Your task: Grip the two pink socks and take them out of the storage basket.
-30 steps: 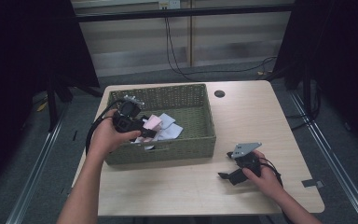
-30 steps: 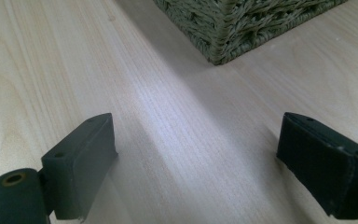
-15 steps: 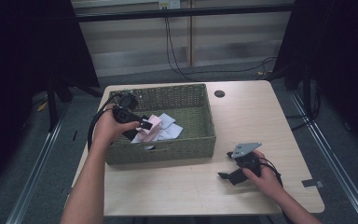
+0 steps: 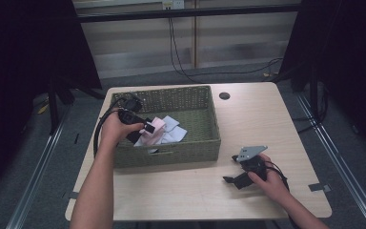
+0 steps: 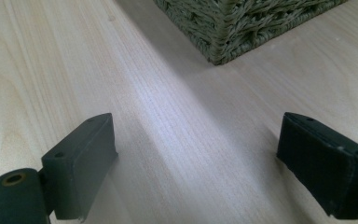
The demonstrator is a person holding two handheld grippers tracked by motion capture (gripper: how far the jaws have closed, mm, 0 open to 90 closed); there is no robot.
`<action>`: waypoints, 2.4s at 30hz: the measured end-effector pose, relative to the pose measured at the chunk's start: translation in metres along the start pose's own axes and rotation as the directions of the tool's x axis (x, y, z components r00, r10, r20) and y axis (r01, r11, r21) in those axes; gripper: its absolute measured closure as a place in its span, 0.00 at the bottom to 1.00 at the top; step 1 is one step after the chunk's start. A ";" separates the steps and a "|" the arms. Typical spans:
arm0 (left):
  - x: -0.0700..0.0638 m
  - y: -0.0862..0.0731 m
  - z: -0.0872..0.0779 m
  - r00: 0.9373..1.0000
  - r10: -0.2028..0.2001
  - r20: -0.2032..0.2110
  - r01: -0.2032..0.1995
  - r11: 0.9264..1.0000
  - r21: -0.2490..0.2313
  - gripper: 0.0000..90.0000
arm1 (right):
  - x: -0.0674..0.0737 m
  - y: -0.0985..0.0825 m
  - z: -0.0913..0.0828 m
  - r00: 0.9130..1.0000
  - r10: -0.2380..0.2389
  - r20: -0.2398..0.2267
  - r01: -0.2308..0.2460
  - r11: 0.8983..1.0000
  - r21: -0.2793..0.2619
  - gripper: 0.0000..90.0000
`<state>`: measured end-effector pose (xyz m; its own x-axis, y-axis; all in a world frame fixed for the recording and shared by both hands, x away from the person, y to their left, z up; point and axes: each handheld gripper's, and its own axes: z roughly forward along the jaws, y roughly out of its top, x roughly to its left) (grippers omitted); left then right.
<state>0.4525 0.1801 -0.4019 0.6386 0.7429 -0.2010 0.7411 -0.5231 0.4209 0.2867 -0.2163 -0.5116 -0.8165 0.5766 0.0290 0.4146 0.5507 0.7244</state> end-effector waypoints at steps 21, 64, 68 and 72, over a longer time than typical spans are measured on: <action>-0.005 0.009 -0.025 1.000 -0.028 0.004 0.027 0.995 0.096 0.97 | 0.000 0.000 0.000 1.000 0.000 0.000 0.000 1.000 0.000 0.12; -0.042 0.025 -0.100 0.995 0.022 0.099 -0.028 0.998 0.064 0.97 | 0.000 0.000 0.000 1.000 -0.002 -0.002 0.002 1.000 0.001 0.12; -0.047 0.024 -0.102 0.994 0.030 0.109 -0.036 0.997 0.061 0.97 | 0.000 0.000 0.000 1.000 -0.001 -0.001 0.001 1.000 0.000 0.12; -0.053 0.023 -0.105 0.991 0.049 0.121 -0.057 0.997 0.060 0.97 | 0.000 0.000 0.000 1.000 -0.001 -0.001 0.001 1.000 0.000 0.12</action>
<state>0.4137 0.1729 -0.2888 0.6946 0.6603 -0.2854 0.7147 -0.5883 0.3782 0.2870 -0.2160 -0.5115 -0.8173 0.5755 0.0289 0.4139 0.5514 0.7243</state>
